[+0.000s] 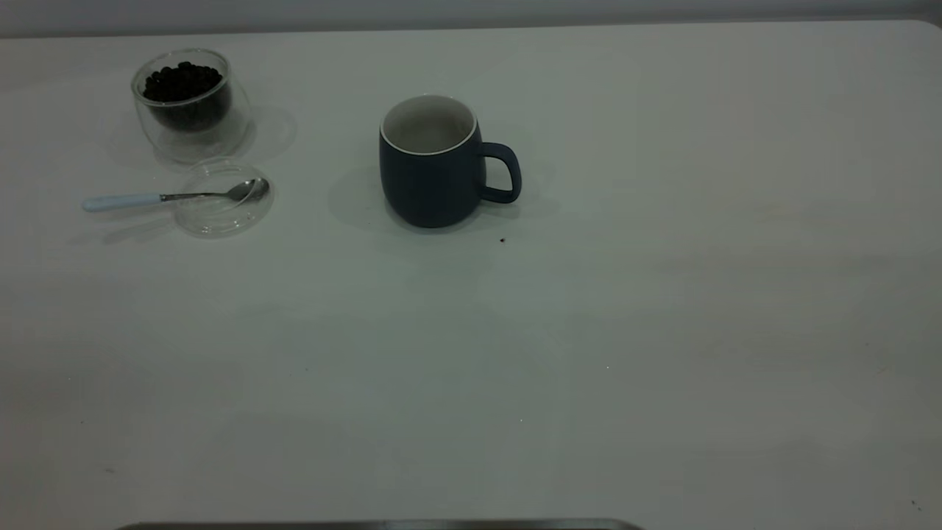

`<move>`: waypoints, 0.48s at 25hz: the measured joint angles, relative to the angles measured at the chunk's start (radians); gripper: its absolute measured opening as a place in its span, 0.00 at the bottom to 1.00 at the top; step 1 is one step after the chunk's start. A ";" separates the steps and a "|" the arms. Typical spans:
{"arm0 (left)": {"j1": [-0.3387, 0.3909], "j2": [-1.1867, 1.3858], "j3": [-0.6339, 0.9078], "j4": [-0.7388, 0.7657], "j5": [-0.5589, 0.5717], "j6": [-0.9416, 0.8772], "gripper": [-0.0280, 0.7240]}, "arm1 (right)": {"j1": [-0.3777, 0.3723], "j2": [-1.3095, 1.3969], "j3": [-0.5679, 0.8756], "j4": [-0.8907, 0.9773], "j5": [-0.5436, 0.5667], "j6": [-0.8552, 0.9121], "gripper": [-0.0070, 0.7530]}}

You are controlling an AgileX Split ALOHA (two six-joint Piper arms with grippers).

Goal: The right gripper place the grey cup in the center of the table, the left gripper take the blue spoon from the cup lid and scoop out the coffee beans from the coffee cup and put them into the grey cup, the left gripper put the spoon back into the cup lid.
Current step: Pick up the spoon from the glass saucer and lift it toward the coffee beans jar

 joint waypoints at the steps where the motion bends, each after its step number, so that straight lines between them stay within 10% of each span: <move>1: 0.000 0.000 0.000 0.000 0.000 0.000 0.46 | 0.000 0.000 0.000 0.000 0.000 0.000 0.49; 12: 0.000 0.026 -0.010 -0.056 -0.037 -0.045 0.46 | 0.000 -0.001 0.000 0.000 0.001 0.001 0.49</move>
